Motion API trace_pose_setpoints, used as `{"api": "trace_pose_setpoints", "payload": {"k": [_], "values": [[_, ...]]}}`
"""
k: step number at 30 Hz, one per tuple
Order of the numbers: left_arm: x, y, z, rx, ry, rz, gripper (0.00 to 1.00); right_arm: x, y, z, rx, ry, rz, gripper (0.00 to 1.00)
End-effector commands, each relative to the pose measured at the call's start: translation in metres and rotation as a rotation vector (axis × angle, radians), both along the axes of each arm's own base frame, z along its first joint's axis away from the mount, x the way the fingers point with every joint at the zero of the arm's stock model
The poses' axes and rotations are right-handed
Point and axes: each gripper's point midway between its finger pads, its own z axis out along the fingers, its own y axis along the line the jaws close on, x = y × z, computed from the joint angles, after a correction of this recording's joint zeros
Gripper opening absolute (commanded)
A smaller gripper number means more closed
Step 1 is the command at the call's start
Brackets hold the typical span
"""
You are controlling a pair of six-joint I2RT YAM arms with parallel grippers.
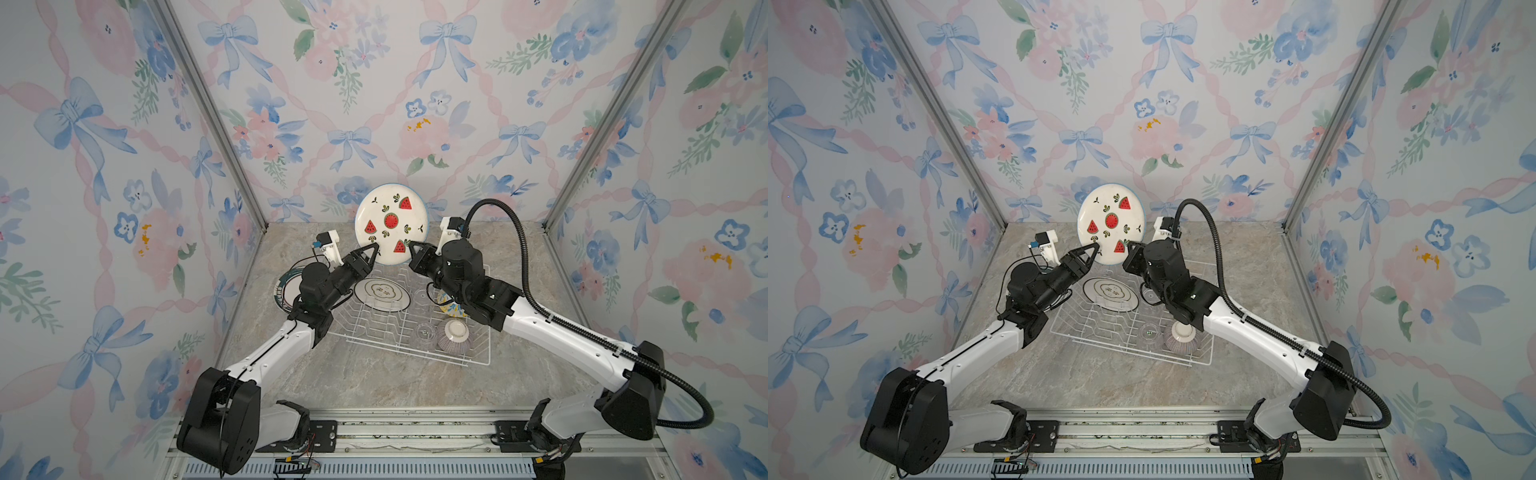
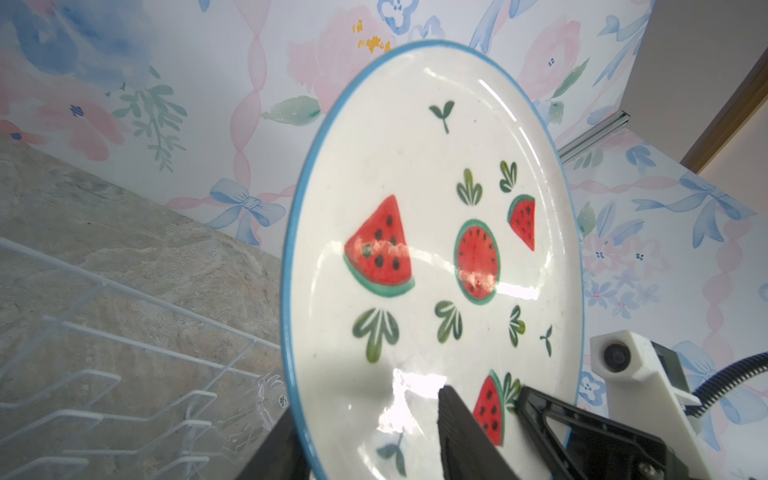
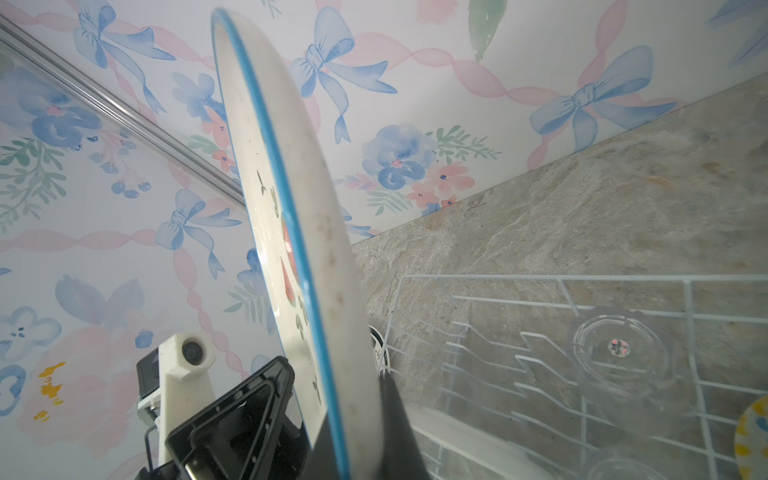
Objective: Unload the mixed dishes from the dish rack
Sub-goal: 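Hold the plate up with the right gripper while the left gripper reaches toward it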
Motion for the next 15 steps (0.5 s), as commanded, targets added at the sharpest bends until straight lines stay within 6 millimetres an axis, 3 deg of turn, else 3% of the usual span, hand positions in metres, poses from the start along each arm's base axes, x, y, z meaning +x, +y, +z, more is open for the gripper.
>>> {"api": "trace_pose_setpoints", "payload": {"k": [1,15], "values": [[-0.01,0.002,0.028,-0.045,-0.097,0.003,0.46,-0.007,0.009,0.045,0.152,-0.073,0.045,0.0],[-0.029,0.009,0.058,-0.127,-0.215,0.002,0.4,-0.005,0.031,0.031,0.221,-0.012,0.13,0.0]]}}
